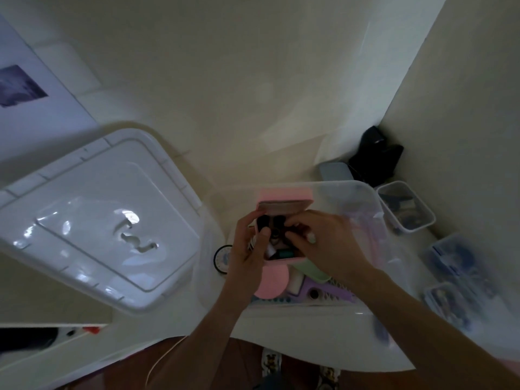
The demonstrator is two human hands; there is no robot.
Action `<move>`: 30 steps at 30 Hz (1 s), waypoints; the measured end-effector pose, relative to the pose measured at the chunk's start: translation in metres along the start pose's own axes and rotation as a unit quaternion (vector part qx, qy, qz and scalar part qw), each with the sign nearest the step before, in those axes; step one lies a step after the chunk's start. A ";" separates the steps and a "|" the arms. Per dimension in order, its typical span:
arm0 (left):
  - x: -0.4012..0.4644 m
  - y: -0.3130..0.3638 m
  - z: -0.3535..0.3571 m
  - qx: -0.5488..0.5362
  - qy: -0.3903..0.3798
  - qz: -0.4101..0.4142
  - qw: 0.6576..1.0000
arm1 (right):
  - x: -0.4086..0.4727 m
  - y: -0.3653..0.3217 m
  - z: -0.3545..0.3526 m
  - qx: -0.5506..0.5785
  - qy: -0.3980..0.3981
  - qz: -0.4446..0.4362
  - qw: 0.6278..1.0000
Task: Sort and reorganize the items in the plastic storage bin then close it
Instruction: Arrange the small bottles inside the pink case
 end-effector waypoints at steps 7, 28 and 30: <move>-0.002 -0.009 -0.004 -0.002 -0.005 -0.024 1.000 | 0.002 0.005 0.004 0.004 -0.049 0.056 0.997; -0.008 -0.008 0.011 -0.128 -0.072 -0.047 0.988 | -0.006 -0.014 0.012 0.049 -0.075 0.046 0.995; -0.009 -0.008 0.012 -0.143 -0.072 -0.049 0.986 | -0.007 -0.015 0.010 0.052 -0.049 0.051 0.996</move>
Point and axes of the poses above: each hand's wrist, its own x-axis towards the middle knuckle, its own z-axis out of the palm, y = z × x, the point moved 8 cm from there along x, towards the middle knuckle, and after that the axes turned 12 degrees about -y, right-handed, at the moved point
